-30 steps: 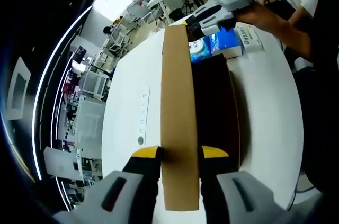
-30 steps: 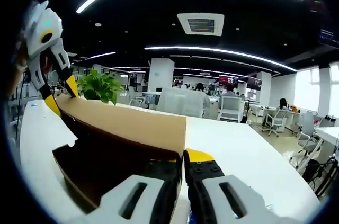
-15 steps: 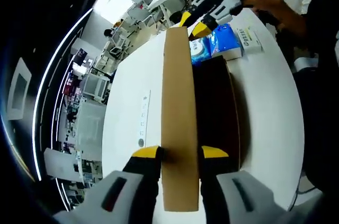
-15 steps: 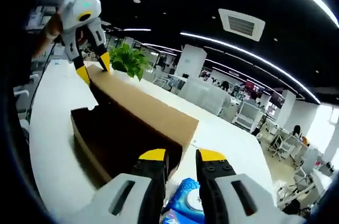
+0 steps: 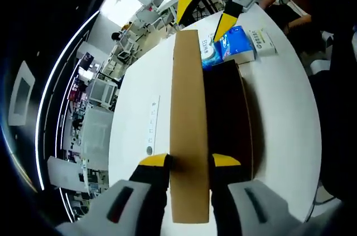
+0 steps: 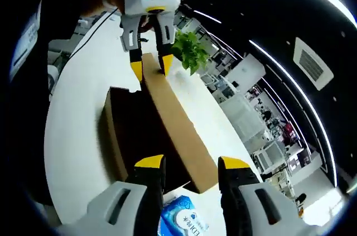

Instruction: Operate the shoe box by opening the lid, removing the specified soft item, and placing it in the target area until the item is outside and the box remains undamaged.

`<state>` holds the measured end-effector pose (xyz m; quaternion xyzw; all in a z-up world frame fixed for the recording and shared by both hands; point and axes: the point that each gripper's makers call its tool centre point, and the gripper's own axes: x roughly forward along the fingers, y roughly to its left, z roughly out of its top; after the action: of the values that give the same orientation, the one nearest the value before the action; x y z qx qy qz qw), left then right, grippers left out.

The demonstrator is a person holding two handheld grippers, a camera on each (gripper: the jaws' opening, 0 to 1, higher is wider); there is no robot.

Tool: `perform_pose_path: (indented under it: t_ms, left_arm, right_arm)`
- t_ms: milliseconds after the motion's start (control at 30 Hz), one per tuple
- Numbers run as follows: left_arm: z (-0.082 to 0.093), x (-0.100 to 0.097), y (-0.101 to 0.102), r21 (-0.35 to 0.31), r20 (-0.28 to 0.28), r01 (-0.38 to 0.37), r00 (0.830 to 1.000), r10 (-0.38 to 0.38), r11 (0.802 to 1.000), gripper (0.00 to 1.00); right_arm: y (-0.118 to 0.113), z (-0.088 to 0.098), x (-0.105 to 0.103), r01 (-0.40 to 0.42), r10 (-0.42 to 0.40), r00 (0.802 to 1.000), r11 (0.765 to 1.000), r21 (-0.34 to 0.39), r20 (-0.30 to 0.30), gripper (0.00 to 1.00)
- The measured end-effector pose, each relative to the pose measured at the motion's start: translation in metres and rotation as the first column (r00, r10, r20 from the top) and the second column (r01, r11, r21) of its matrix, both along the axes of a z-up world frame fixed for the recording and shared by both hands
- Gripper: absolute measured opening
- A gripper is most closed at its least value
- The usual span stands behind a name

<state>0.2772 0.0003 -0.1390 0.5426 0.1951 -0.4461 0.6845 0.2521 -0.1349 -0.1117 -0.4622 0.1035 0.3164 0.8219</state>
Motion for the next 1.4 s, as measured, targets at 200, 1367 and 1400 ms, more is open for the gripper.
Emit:
perform_pose_path:
  t_ms: [200, 1367, 1400]
  left_arm:
    - [0.001, 0.000, 0.001, -0.005, 0.006, 0.000, 1.000, 0.000, 1.000, 0.28]
    - [-0.006, -0.003, 0.001, 0.035, 0.061, 0.012, 0.998, -0.014, 0.999, 0.29]
    - [-0.006, -0.003, 0.001, 0.038, 0.066, 0.014, 0.998, -0.016, 0.999, 0.29]
  right_arm:
    - [0.023, -0.001, 0.005, -0.078, 0.076, 0.997, 0.989, -0.129, -0.023, 0.42]
    - [0.024, -0.036, 0.026, -0.144, 0.099, 0.983, 0.937, -0.319, -0.152, 0.29]
    - [0.024, -0.037, 0.025, -0.144, 0.101, 0.984, 0.937, -0.318, -0.148, 0.29]
